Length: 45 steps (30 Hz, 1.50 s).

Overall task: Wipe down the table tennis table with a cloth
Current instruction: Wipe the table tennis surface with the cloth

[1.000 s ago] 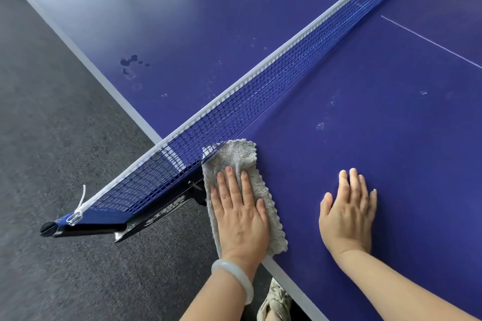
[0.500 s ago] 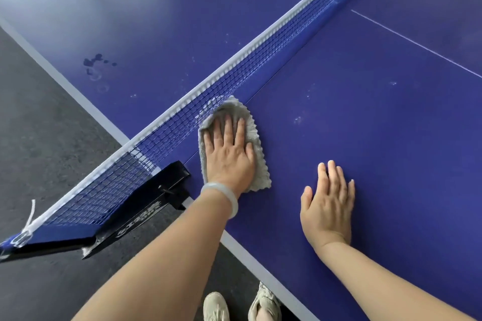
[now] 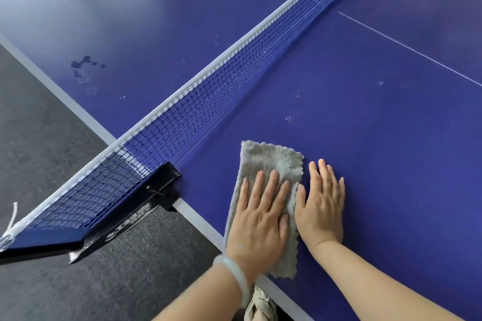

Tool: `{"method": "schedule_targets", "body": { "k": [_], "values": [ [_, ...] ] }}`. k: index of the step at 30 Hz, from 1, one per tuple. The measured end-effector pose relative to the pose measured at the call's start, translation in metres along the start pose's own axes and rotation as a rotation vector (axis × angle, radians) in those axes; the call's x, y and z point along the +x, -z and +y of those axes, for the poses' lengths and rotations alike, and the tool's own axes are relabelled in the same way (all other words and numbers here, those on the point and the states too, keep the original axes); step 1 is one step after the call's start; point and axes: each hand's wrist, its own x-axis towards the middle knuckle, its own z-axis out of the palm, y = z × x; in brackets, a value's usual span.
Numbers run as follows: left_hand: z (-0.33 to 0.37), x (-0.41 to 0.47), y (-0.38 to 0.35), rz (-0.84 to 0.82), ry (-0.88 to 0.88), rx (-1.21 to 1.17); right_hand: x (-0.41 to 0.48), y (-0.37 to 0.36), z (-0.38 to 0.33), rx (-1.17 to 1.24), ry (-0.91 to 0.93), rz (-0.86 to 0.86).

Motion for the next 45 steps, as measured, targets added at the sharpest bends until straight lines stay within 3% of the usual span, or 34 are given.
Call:
{"method": "schedule_targets", "body": {
  "k": [6, 10, 16, 19, 21, 25, 29, 31, 33, 37, 43, 45],
  "values": [
    [-0.016, 0.095, 0.009, -0.007, 0.073, 0.081, -0.001, 0.002, -0.002, 0.032, -0.012, 0.014],
    [0.002, 0.068, 0.007, 0.027, 0.134, 0.031, 0.0, 0.004, -0.004, 0.049, -0.008, -0.005],
    [0.002, 0.019, 0.025, 0.065, -0.022, -0.346, 0.0, 0.007, -0.001, 0.081, -0.003, 0.001],
    [-0.049, 0.048, 0.048, 0.159, 0.128, -0.203, -0.001, 0.008, -0.001, 0.074, 0.009, 0.007],
    [-0.084, 0.07, 0.056, 0.11, 0.187, -0.091, -0.002, 0.008, -0.002, 0.078, 0.011, 0.021],
    [-0.113, 0.089, 0.052, 0.017, 0.088, 0.036, -0.001, 0.011, -0.003, 0.166, -0.006, 0.058],
    [-0.116, 0.084, 0.047, 0.087, 0.09, 0.031, -0.002, 0.013, 0.003, 0.362, -0.06, 0.125],
    [-0.117, 0.084, 0.046, 0.096, 0.099, 0.021, -0.005, 0.011, -0.004, 0.33, -0.091, 0.196],
    [-0.117, 0.084, 0.046, 0.106, 0.157, -0.002, -0.011, 0.005, -0.034, 0.274, -0.013, 0.197],
    [-0.117, 0.084, 0.043, 0.113, 0.278, 0.004, -0.004, -0.01, -0.101, 0.025, 0.111, -0.052],
    [-0.12, 0.085, 0.042, 0.069, 0.281, -0.002, 0.105, -0.022, -0.092, -0.096, 0.492, -0.175],
    [-0.12, 0.085, 0.043, 0.062, 0.286, 0.004, 0.155, -0.021, -0.096, -0.106, 0.484, -0.187]
  ]
}}
